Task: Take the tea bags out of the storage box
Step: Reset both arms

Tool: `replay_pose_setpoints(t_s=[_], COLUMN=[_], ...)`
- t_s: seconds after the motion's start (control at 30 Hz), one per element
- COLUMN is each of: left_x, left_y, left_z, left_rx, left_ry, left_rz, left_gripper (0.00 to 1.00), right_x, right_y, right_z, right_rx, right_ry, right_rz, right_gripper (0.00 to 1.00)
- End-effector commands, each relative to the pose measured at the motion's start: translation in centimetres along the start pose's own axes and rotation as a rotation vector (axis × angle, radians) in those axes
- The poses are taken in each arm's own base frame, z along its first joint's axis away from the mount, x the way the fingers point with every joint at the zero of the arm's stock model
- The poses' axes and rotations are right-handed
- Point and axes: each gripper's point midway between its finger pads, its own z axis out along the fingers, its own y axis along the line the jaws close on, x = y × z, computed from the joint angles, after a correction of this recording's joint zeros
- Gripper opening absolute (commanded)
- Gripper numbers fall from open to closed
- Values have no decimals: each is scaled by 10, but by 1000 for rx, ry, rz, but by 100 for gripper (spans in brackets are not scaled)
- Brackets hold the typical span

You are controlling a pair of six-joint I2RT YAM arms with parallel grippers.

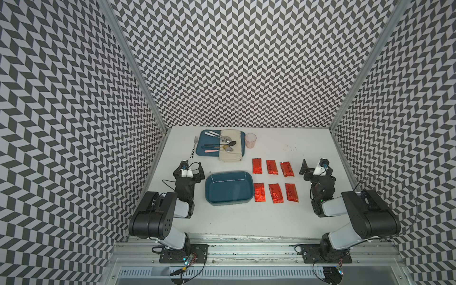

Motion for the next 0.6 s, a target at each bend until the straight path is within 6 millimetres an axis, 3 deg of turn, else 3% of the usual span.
replay_pose_setpoints(t_s=[0.0,0.57], left_x=[-8,-8], left_y=[-1,-1], left_z=[4,4], left_rx=[11,11], left_ry=[-17,-16], left_rz=[-6,-6], left_gripper=[100,100], right_x=[-10,-12], right_y=[1,1], right_z=[-1,-2], right_rx=[-10,-11], right_ry=[-43,-59], right_rz=[14,18], right_gripper=[99,100])
